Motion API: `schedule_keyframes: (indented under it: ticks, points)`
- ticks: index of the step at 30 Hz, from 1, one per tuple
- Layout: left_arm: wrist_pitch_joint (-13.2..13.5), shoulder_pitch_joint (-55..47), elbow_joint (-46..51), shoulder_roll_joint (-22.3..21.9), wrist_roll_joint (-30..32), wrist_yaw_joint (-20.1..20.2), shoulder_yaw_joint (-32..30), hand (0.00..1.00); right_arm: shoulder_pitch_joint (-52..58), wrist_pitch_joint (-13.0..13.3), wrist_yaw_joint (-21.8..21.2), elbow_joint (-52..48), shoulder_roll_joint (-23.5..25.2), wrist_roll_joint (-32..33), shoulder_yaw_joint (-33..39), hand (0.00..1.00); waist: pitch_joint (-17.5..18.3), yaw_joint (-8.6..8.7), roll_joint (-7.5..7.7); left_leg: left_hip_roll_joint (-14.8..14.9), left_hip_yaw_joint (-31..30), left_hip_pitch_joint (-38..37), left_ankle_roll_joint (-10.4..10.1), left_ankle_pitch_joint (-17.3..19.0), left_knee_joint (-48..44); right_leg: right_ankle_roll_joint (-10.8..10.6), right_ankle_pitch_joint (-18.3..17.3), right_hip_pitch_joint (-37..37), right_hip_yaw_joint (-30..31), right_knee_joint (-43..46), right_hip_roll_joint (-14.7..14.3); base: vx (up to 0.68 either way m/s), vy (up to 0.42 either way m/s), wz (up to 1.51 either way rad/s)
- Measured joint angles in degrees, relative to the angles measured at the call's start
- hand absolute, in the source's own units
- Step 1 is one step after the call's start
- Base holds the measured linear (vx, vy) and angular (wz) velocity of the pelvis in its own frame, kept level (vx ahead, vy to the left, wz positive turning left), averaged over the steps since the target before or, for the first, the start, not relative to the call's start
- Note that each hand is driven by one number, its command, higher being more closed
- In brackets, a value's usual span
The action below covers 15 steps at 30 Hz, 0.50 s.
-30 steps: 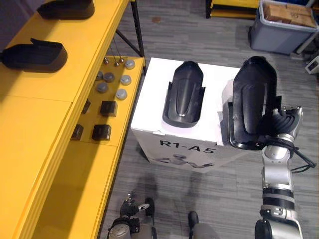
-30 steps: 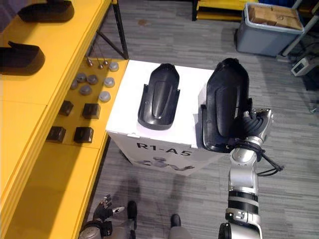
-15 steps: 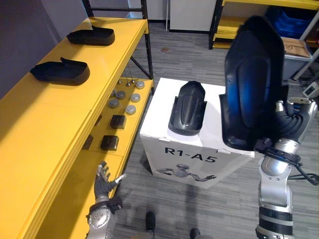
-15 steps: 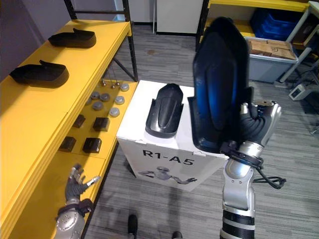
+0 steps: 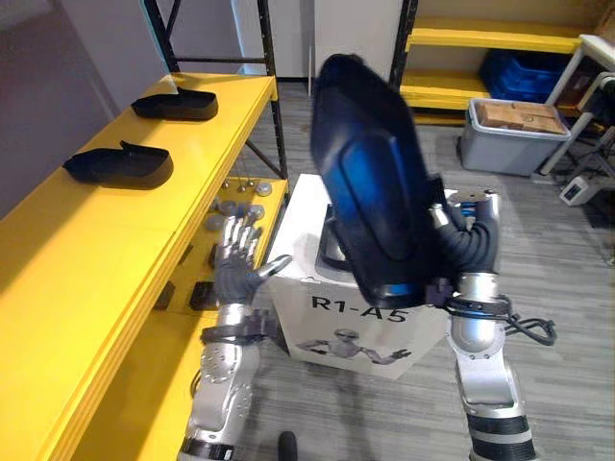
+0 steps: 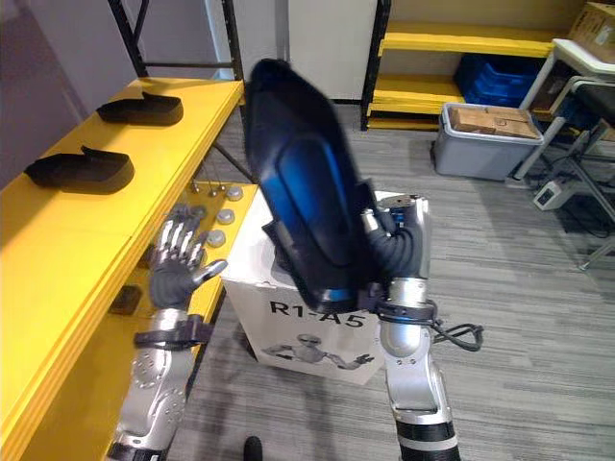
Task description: Walk over and take plastic housings, then place them on the shelf
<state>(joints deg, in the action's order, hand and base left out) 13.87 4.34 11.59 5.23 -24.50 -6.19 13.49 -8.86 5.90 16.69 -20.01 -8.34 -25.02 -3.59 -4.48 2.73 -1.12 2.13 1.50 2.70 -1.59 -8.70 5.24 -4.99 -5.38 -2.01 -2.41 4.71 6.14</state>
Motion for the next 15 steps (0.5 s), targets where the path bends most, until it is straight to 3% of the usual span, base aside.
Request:
schedule_keyframes:
  ticks: [6, 15]
  points:
    - [-0.2, 2.6, -2.1, 0.0, -9.3, 3.1, 4.7, 0.0, -0.1, 0.0, -0.8, 0.0, 0.1, -0.1, -3.3, 1.0, 0.9, 0.67, 0.04, 0.2, 0.6, -0.4, 0.0, 0.0, 0.0, 0.1, 0.1, 0.0, 0.4, 0.0, -0.1, -0.02, 0.0, -0.05]
    - [-1.6, 2.8, -4.3, 0.4, -14.0, 4.7, 8.4, 0.0, -0.1, 0.0, -1.1, 0.6, 0.1, -1.3, -5.6, 1.0, 2.0, 0.61, 0.07, 0.6, 1.2, -0.7, 0.0, 0.0, 0.0, 0.3, 0.3, 0.0, 1.2, 0.0, -0.6, -0.01, -0.006, -0.04]
